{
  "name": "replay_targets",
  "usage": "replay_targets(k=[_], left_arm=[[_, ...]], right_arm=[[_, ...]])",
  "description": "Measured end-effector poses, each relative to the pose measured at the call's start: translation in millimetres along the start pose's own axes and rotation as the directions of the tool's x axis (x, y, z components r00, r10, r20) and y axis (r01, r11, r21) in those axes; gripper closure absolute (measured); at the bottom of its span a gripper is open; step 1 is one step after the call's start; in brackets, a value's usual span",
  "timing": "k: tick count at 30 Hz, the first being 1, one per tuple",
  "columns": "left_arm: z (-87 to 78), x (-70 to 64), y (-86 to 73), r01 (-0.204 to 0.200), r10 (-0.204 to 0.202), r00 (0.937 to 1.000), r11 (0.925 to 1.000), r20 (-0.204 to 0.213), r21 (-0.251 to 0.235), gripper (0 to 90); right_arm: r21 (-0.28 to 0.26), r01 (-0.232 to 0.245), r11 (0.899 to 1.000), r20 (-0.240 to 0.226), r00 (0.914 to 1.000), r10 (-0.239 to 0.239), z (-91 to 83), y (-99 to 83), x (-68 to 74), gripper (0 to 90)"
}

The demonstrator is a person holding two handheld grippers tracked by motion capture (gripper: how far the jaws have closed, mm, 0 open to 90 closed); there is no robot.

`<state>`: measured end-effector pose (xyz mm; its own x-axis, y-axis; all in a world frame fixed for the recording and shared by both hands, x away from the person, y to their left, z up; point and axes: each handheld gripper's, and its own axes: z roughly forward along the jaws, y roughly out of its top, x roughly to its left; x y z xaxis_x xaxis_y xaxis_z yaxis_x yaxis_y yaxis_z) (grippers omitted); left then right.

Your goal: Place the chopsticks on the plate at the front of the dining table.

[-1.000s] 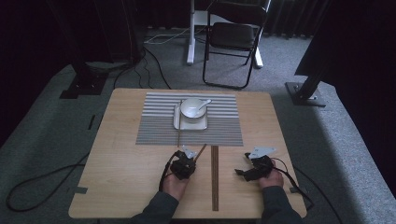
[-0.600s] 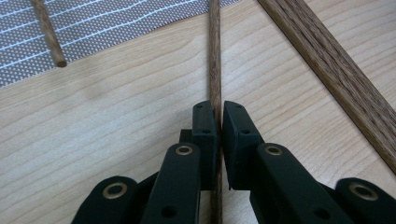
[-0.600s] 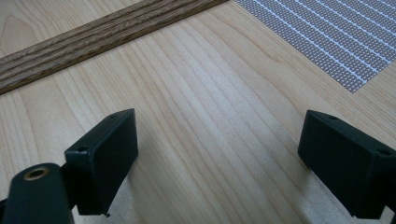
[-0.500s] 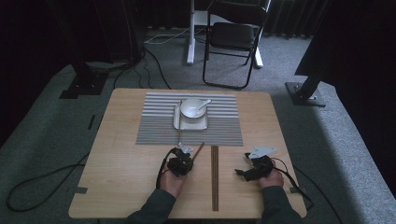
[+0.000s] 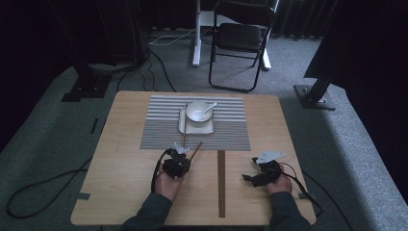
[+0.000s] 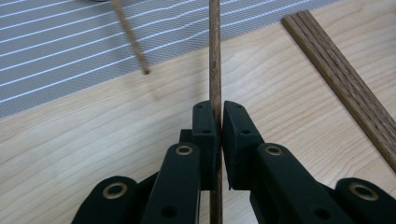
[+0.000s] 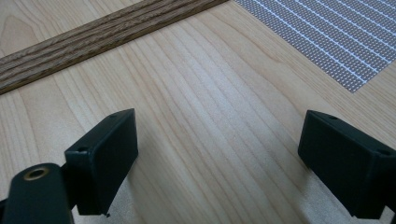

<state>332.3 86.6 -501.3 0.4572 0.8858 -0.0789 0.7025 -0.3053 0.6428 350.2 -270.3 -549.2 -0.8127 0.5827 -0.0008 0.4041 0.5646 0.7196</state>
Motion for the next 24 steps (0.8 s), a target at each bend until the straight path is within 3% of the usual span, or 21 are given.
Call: replay_targets(k=[7, 24], left_arm=[[-10.1, 12.5, -4.8, 0.035, -0.035, 0.9994, 0.9994, -0.003, -0.001, 84.1], [-35.0, 21.0, -37.7, 0.097, -0.097, 0.9953, 0.9953, 0.011, -0.008, 84.0]], right_arm=[[0.000, -0.001, 1.000, 0.000, 1.0000, 0.001, 0.0, 0.0, 0.0, 11.6], [0.001, -0.002, 1.000, 0.000, 1.0000, 0.002, 0.0, 0.0, 0.1, 11.5]])
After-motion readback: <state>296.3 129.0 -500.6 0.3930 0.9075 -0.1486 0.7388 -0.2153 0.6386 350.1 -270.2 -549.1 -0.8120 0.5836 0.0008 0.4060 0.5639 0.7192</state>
